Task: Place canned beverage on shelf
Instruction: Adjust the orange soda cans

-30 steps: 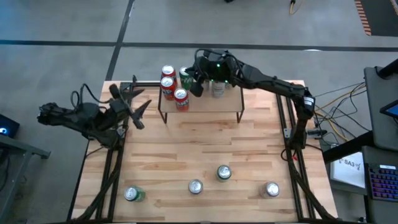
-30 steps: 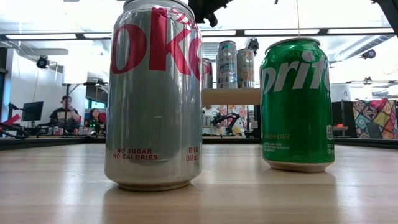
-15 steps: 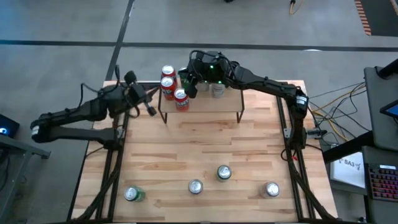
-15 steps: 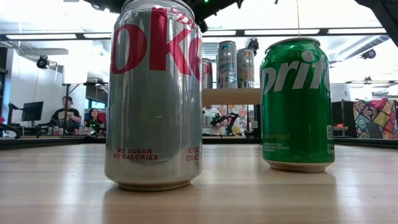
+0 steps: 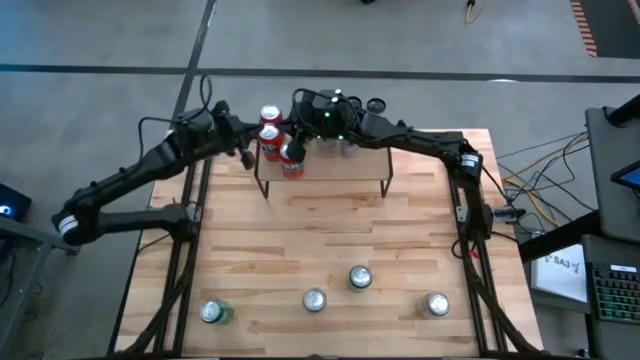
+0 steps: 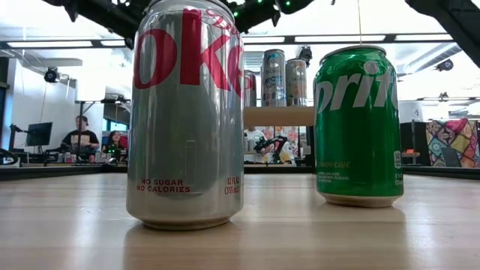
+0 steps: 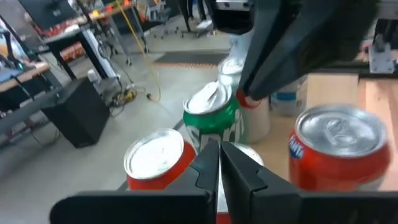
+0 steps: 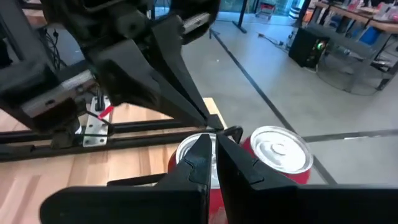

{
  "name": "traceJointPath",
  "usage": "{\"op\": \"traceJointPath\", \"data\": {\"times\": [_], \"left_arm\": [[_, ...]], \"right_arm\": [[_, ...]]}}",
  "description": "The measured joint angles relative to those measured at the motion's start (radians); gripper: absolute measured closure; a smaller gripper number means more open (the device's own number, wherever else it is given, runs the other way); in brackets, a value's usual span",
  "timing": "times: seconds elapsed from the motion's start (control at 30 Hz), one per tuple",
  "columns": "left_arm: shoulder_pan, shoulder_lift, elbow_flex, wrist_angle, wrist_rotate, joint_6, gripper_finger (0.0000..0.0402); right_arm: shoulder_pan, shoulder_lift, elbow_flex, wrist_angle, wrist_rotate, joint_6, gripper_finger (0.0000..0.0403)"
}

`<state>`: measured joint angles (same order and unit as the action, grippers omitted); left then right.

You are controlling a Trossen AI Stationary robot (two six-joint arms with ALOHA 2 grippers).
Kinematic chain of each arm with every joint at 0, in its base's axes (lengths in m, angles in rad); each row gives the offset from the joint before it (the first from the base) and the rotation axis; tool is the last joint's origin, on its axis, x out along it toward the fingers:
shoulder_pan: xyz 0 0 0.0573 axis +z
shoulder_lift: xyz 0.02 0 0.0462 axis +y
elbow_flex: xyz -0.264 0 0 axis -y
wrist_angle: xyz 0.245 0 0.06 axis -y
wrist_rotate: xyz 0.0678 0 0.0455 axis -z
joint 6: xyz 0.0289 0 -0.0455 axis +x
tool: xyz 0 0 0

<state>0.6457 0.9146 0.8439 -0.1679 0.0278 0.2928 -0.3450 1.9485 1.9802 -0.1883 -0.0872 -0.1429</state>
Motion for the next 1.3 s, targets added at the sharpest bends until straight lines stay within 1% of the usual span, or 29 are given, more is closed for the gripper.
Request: {"op": "traceJointPath", "data": {"times": [0.2, 0.3, 0.43, 0.6, 0.73, 0.93, 1.3], "left_arm": [[0.025, 0.039, -0.001, -0.007, 0.001, 0.000, 0.0401], [0.027, 0.038, -0.001, -0.006, 0.000, 0.000, 0.0401], [0.027, 0.025, -0.001, -0.009, -0.022, -0.013, 0.0402], [0.029, 0.024, -0.001, -0.019, -0.028, -0.043, 0.0402], [0.032, 0.034, -0.001, -0.031, -0.033, -0.045, 0.0402], [0.032, 0.048, -0.003, -0.035, -0.046, -0.047, 0.0401], [0.032, 0.036, -0.003, -0.060, -0.045, -0.180, 0.0401]], "right_arm": [[0.000, 0.030, 0.016, 0.005, 0.000, 0.003, 0.0391], [0.000, 0.034, 0.016, -0.001, 0.000, 0.005, 0.0391], [0.000, 0.034, 0.017, -0.010, 0.000, 0.048, 0.0391], [0.000, 0.034, 0.031, -0.058, 0.001, 0.121, 0.0391], [0.000, 0.028, 0.055, -0.134, 0.001, 0.129, 0.0391], [0.002, 0.025, 0.063, -0.151, 0.001, 0.127, 0.0390], [0.002, 0.033, 0.063, -0.143, 0.001, 0.136, 0.0390]]}}
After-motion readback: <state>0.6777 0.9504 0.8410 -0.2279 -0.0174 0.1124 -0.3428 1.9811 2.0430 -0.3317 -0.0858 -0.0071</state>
